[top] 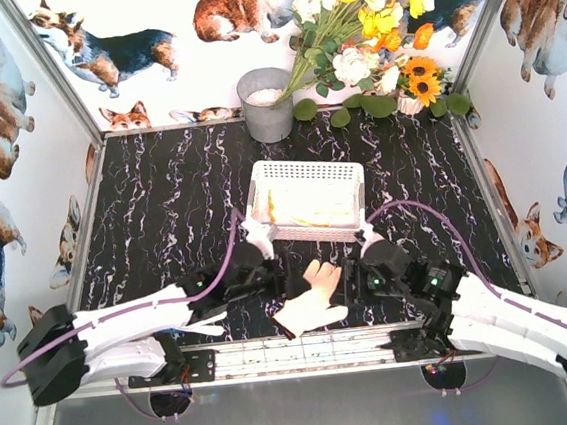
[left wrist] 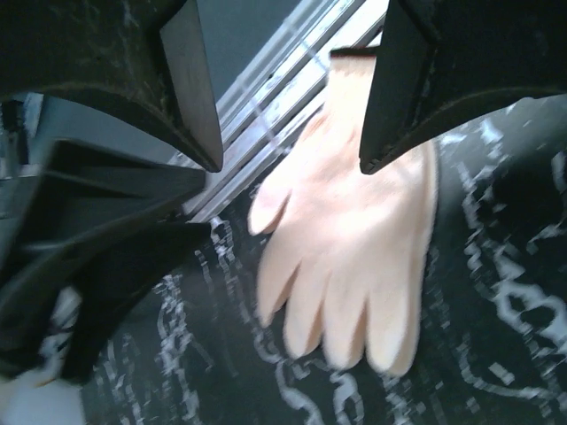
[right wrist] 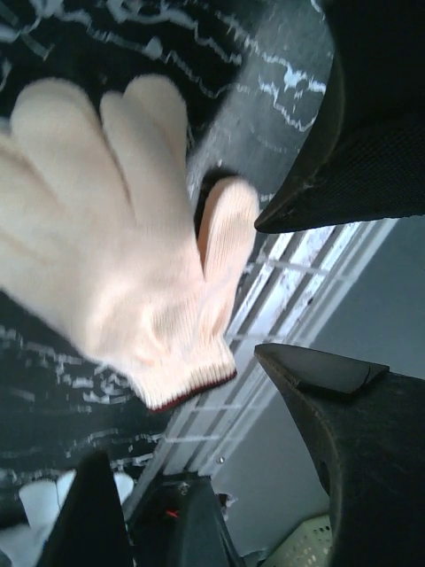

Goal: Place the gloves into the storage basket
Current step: Pair the glove with the glove, then pick up the glove from the center of the board.

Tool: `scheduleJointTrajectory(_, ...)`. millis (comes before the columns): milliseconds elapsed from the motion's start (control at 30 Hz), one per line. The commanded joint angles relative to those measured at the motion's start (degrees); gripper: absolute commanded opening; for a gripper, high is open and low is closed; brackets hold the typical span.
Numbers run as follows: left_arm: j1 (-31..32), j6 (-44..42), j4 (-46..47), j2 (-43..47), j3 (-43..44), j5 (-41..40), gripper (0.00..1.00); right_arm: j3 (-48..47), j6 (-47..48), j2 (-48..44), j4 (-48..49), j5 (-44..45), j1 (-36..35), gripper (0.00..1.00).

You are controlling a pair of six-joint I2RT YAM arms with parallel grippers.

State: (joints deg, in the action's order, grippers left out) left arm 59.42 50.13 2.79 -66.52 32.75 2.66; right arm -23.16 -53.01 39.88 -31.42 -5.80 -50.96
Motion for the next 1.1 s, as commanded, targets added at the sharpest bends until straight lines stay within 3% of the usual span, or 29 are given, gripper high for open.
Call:
scheduleJointTrajectory(0, -1.2, -0.9, -7.8, 5.4, -5.5, -0.5, 0.6, -7.6, 2.4, 4.6, 0.1, 3.9, -4.2, 0.54)
scheduleJointTrajectory(200, -2.1, 2.6, -6.2, 10.5, -12.6, 2.4, 0.66, -7.6, -1.5, 17.3, 16.2, 0.3, -9.5, 0.48)
scheduleJointTrajectory(367, -2.7, 5.7, -3.9, 12.7, -17.0, 3.5, 0.62, -8.5, -4.2, 27.8, 25.7, -0.6, -13.5, 0.39)
scheduleJointTrajectory(600, -3.0, 6.2, -2.7, 11.9, -18.8, 4.7, 0.55, -10.7, -3.9, 36.0, 27.0, -0.4, -15.0, 0.27)
scheduleJointTrajectory(1067, -3.1, 10.4, -2.7, 11.6, -22.1, 0.7, 0.45, -5.9, -10.0, 40.6, 29.5, 2.9, -15.0, 0.19)
